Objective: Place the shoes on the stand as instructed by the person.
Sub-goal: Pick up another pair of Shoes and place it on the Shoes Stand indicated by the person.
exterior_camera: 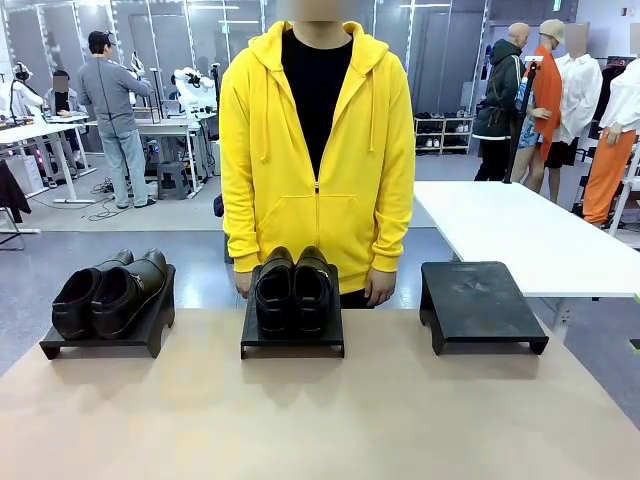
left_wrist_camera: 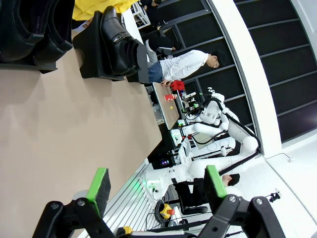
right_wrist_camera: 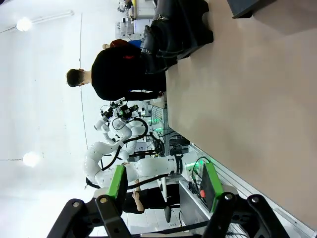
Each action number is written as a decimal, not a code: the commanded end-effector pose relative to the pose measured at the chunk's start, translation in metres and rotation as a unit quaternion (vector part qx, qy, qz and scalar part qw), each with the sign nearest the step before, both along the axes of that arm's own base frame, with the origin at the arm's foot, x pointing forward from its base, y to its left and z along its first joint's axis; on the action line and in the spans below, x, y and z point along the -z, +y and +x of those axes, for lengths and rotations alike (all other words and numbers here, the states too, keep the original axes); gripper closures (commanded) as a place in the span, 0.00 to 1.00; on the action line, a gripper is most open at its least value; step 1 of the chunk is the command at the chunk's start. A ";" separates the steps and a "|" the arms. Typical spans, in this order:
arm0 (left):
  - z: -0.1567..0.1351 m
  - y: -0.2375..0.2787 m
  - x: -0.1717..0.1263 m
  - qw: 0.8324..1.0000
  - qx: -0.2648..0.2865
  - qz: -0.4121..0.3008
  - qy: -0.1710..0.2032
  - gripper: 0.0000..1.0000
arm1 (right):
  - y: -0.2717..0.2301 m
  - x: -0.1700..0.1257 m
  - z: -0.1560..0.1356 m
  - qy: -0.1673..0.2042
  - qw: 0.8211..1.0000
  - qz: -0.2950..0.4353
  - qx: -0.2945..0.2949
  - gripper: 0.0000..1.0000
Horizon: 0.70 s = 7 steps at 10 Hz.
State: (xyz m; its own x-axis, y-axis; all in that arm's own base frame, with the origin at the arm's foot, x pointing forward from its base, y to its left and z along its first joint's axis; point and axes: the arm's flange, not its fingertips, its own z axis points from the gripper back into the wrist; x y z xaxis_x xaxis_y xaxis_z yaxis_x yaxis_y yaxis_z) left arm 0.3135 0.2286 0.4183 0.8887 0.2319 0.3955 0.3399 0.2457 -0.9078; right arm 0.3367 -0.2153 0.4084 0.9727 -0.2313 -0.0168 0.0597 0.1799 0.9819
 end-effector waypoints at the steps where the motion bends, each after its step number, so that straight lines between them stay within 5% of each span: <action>1: 0.000 -0.002 -0.002 1.000 -0.006 0.002 -0.012 0.04 | 0.004 0.000 -0.005 0.000 1.000 -0.006 -0.002 0.23; 7: 0.000 -0.002 -0.002 1.000 -0.006 0.002 -0.012 0.04 | 0.004 0.000 -0.005 0.000 1.000 -0.006 -0.002 0.23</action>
